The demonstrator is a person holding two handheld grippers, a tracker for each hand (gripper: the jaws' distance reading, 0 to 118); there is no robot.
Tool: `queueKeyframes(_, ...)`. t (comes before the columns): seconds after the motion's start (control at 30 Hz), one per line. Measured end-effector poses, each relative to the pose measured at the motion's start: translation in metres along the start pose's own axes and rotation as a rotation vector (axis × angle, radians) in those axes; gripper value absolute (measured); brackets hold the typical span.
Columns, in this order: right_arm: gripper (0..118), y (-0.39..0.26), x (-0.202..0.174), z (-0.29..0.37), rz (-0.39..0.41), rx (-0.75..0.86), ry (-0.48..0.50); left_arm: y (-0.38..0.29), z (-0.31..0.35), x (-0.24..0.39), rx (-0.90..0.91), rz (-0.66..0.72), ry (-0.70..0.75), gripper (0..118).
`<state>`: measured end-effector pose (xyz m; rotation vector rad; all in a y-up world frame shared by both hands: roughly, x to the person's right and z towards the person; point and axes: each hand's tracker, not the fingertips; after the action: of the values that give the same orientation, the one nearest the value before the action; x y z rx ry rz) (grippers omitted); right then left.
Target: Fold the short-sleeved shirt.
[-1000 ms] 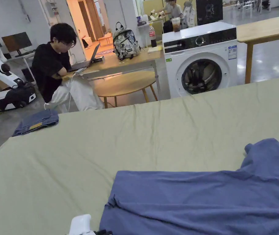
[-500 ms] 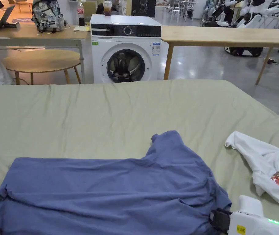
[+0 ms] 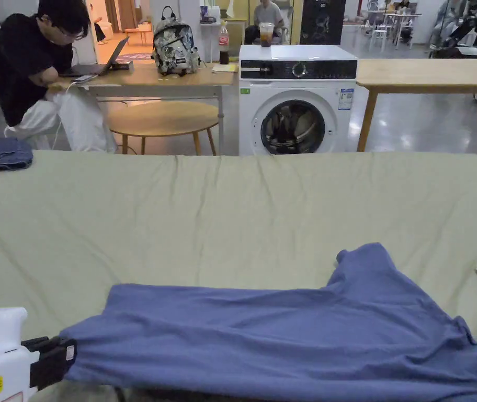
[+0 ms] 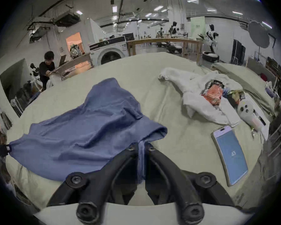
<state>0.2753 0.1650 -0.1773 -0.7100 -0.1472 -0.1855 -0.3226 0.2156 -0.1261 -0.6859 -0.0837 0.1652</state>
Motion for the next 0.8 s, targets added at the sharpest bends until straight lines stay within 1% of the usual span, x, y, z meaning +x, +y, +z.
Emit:
queueKeyframes(0.17,4,-0.042,0.015,0.049,-0.002,-0.019,0.019,-0.06,0.044,-0.007,-0.05,0.045,-0.008,0)
queueKeyframes(0.3,4,-0.074,0.02,0.06,0.047,-0.053,-0.007,-0.104,0.055,-0.015,-0.08,0.098,0.006,0)
queueKeyframes(0.33,5,-0.08,0.021,0.059,0.058,-0.052,-0.004,-0.112,0.054,-0.015,-0.072,0.089,0.0,0)
queueKeyframes(0.37,6,-0.085,0.023,0.054,0.065,-0.042,0.004,-0.119,0.052,-0.015,-0.074,0.08,-0.004,0)
queueKeyframes(0.4,12,-0.087,0.024,0.052,0.071,-0.048,0.002,-0.123,0.05,-0.01,-0.089,0.074,0.009,0)
queueKeyframes(0.43,26,-0.09,0.027,0.049,0.075,-0.055,-0.004,-0.125,0.047,-0.012,-0.115,0.074,0.018,4)
queueKeyframes(0.47,56,-0.093,0.03,0.048,0.068,-0.06,-0.023,-0.129,0.047,-0.014,-0.107,0.074,0.023,29)
queueKeyframes(0.5,69,-0.096,0.042,0.042,0.042,-0.07,-0.022,-0.13,0.049,-0.012,-0.098,0.071,0.041,51)
queueKeyframes(0.53,68,-0.098,0.048,0.049,0.015,-0.041,-0.015,-0.13,0.054,-0.009,-0.072,0.068,0.06,59)
queueKeyframes(0.57,68,-0.098,0.054,0.058,-0.01,-0.007,-0.005,-0.127,0.063,-0.007,-0.033,0.054,0.06,58)
queueKeyframes(0.63,68,-0.094,0.056,0.08,0.031,0.083,-0.013,-0.117,0.082,0.002,0.061,-0.033,0.096,62)
queueKeyframes(0.7,68,-0.084,0.048,0.103,0.095,0.182,0.001,-0.104,0.101,0.013,0.167,-0.094,0.09,62)
queueKeyframes(0.8,68,-0.063,0.018,0.132,0.154,0.266,0.079,-0.081,0.123,0.036,0.315,-0.114,0.052,62)
